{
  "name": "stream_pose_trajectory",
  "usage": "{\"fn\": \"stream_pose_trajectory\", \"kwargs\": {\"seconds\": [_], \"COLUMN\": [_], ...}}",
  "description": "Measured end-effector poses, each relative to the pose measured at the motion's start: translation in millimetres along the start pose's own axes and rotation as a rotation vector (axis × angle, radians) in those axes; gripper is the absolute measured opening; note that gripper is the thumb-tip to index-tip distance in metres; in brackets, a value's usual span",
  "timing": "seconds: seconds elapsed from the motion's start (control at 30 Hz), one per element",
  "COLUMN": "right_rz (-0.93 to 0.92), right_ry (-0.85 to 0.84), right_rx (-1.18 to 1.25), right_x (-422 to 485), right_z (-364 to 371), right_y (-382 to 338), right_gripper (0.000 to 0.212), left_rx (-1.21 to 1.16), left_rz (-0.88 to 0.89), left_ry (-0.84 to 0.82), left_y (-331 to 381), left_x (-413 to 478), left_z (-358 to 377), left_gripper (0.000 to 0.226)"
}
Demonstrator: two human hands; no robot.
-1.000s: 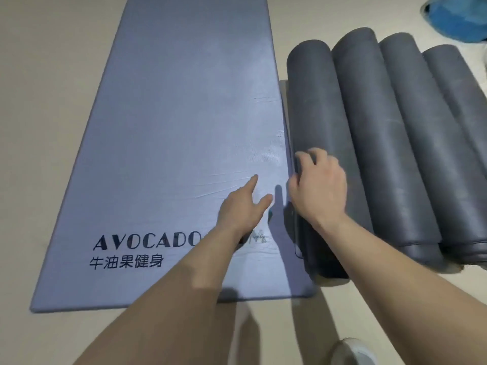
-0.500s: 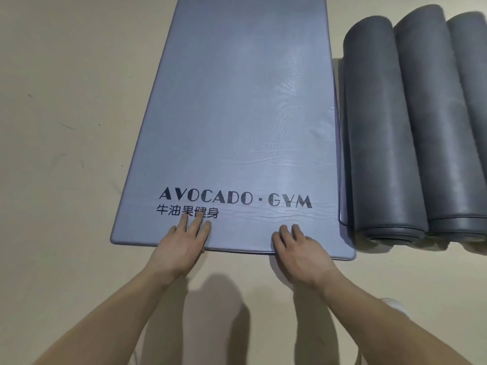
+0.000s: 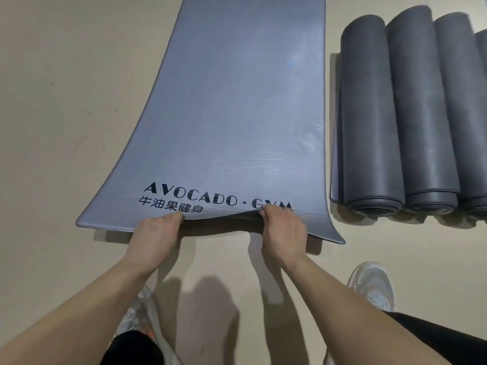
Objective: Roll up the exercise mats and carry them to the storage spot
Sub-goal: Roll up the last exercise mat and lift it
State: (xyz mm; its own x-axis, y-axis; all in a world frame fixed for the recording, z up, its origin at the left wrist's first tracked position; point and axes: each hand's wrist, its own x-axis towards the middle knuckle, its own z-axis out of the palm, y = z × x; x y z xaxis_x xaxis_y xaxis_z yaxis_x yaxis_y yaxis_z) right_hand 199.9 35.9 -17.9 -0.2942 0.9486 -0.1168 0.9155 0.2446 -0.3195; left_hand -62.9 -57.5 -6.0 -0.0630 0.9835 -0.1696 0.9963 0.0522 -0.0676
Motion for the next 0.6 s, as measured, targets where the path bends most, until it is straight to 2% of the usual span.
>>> {"fn": "stream_pose_trajectory", "kwargs": {"seconds": [0.07, 0.13, 0.27, 0.37, 0.47, 0.53, 0.6], "right_rz": [-0.016, -0.054, -0.141, -0.174, -0.144, -0.168, -0.229], "right_ry": [0.002, 0.021, 0.099, 0.195, 0.249, 0.27, 0.245], "right_rx": [-0.058, -0.109, -0.14, -0.117, -0.118, -0.12, -0.15], "right_x": [4.1, 13.0, 39.4, 59.6, 80.2, 95.1, 109.4], "right_z": [-6.5, -11.1, -10.8, -2.8, 10.8, 16.4, 19.0], "right_y": [2.8, 11.5, 22.8, 26.0, 31.4, 33.6, 35.8], "right_gripper": [0.03, 0.03, 0.017, 0.004, 0.013, 0.007, 0.01], "left_rx": [0.014, 0.028, -0.004, 0.03, 0.064, 0.038, -0.007], "left_rz": [-0.036, -0.04, -0.078, -0.072, -0.067, -0.126, -0.169], "left_ry": [-0.009, 0.015, 0.026, 0.071, 0.166, 0.223, 0.222], "left_y": [2.2, 5.6, 2.5, 0.0, -7.1, -13.1, -17.1], "left_x": [-0.6, 10.2, 54.2, 86.8, 114.8, 129.4, 138.4], "left_z": [-8.1, -14.0, -24.3, -20.9, -8.2, -1.3, 5.3], "left_gripper": [0.037, 0.036, 0.014, 0.016, 0.012, 0.019, 0.027]}}
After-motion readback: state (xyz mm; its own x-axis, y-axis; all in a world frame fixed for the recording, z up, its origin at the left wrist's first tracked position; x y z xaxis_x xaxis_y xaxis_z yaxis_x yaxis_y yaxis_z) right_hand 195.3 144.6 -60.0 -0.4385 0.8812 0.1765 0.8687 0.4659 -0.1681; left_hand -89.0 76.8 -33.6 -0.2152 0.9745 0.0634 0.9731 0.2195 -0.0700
